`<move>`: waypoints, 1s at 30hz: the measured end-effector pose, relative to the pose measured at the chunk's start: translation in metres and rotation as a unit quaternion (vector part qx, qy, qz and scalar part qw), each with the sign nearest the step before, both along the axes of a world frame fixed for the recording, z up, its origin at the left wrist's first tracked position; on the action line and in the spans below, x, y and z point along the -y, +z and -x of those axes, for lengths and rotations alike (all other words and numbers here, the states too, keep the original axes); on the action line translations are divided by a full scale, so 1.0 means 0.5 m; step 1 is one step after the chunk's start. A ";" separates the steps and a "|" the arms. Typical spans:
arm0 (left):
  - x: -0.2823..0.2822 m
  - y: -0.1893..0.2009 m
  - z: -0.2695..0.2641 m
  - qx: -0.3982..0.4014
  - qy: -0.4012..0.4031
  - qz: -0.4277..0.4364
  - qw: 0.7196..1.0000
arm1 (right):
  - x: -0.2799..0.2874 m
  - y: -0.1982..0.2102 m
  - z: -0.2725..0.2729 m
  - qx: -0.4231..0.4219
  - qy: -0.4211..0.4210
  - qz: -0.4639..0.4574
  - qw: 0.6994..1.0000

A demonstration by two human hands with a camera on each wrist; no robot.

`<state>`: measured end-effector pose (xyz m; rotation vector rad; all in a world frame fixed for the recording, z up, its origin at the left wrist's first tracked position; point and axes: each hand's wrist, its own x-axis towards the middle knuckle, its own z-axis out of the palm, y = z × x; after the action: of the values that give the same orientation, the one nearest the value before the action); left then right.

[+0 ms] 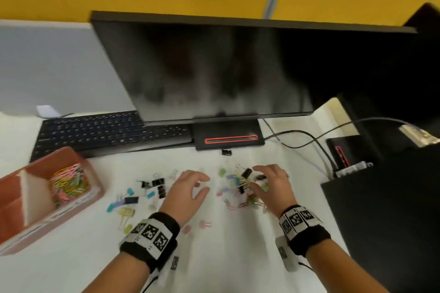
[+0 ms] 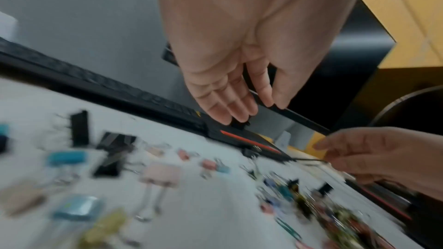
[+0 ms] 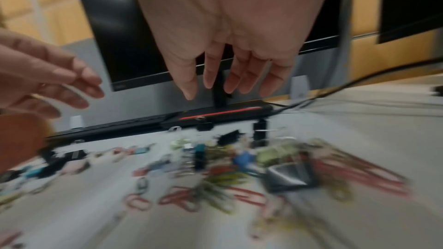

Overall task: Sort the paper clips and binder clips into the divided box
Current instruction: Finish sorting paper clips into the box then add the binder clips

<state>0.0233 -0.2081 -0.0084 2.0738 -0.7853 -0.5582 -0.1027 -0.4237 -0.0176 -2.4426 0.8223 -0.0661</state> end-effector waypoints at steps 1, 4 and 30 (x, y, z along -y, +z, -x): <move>0.031 -0.014 0.013 -0.001 -0.020 -0.014 1.000 | 0.024 -0.003 0.017 -0.012 -0.019 0.004 1.000; 0.112 -0.054 0.042 0.008 -0.074 -0.066 0.995 | 0.078 -0.023 0.050 -0.070 -0.052 -0.023 0.996; 0.118 -0.063 0.069 -0.032 0.141 -0.099 0.985 | 0.146 -0.092 0.087 -0.099 0.124 -0.107 0.982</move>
<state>-0.0110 -0.2672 -0.0400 2.2864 -0.4013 -0.5594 -0.1464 -0.4965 -0.0638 -2.3483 0.5671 0.3458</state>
